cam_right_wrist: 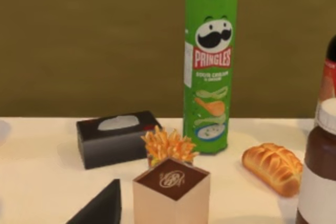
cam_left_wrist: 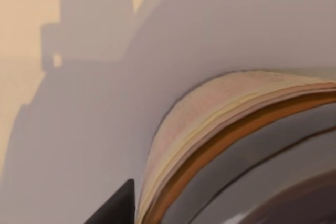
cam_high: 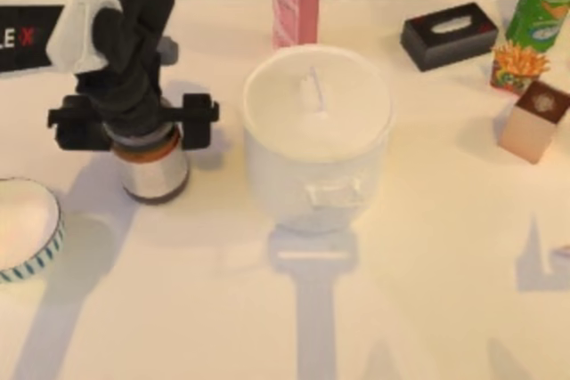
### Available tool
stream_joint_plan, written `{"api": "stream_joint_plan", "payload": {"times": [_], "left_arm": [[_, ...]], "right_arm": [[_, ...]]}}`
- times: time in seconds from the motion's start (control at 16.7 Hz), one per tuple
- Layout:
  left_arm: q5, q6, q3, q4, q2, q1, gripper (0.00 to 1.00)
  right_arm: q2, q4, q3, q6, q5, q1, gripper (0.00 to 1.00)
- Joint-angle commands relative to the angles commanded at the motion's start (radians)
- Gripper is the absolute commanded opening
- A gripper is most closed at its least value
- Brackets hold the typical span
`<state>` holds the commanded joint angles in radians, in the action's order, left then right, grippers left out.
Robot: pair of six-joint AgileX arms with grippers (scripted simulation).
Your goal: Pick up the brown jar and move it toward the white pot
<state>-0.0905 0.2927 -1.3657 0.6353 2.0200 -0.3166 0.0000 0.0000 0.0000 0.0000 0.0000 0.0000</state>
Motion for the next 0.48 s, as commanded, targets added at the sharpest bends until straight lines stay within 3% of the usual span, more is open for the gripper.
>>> {"api": "stream_joint_plan", "payload": {"times": [0.12, 0.48], "left_arm": [[0.0, 0.0, 0.0, 0.0, 0.0, 0.0, 0.98], [0.0, 0.0, 0.0, 0.0, 0.0, 0.0, 1.0]], "right_arm": [[0.0, 0.0, 0.0, 0.0, 0.0, 0.0, 1.0], [0.0, 0.0, 0.0, 0.0, 0.0, 0.0, 1.0]]}}
